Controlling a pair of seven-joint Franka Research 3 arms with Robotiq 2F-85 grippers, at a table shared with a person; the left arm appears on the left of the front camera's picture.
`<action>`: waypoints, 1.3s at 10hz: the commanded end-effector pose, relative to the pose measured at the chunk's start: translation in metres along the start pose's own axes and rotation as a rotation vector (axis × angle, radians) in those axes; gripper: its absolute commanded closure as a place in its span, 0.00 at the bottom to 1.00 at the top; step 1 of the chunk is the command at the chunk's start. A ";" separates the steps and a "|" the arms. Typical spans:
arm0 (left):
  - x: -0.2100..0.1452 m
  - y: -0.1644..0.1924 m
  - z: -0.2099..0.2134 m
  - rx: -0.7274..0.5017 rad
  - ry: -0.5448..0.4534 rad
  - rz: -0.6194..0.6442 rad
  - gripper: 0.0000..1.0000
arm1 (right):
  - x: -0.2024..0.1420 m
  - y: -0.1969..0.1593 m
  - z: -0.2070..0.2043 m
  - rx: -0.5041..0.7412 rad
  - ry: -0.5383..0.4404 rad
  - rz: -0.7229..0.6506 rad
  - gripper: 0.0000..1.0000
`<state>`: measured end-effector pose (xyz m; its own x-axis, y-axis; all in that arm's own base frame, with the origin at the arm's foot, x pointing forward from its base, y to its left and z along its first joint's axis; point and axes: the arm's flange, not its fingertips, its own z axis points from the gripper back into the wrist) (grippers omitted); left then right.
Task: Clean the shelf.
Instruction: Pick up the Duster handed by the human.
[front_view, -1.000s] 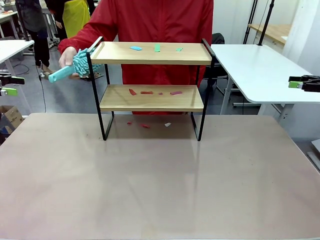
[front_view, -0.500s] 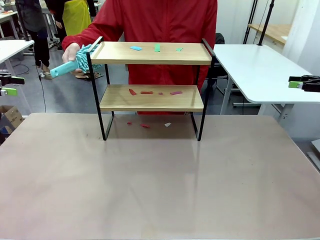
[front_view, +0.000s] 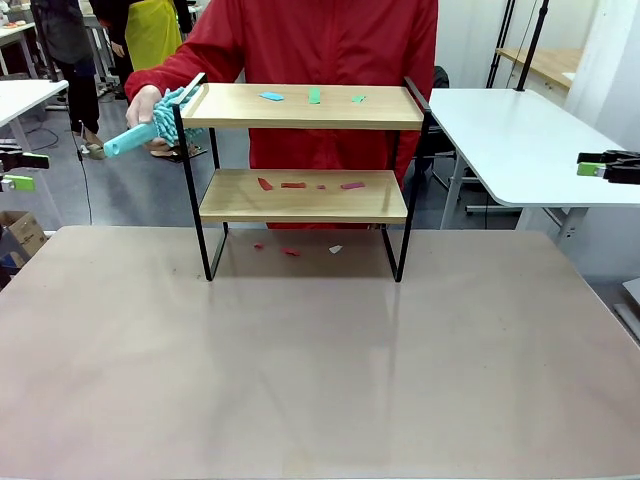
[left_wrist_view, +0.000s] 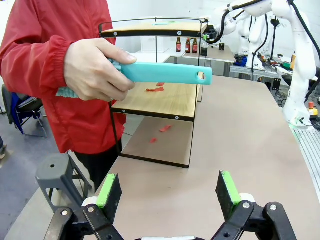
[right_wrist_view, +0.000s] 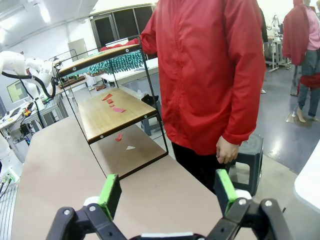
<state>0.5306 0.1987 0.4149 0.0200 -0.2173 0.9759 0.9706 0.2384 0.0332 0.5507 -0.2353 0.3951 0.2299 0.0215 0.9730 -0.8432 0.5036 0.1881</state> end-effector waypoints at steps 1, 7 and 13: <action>0.028 -0.002 0.006 0.010 0.049 0.077 0.00 | 0.001 0.000 0.000 0.002 0.001 0.003 0.00; 0.233 -0.063 0.025 0.299 0.531 0.190 0.00 | 0.001 0.000 0.000 0.002 0.001 0.003 0.00; 0.282 -0.154 -0.069 0.557 0.752 0.329 0.00 | 0.001 0.000 0.000 0.002 0.001 0.003 0.00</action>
<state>0.4100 0.0468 0.6813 0.5776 -0.5909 0.5632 0.6686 0.7383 0.0889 0.5505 -0.2358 0.3941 0.2314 0.0206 0.9726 -0.8425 0.5042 0.1898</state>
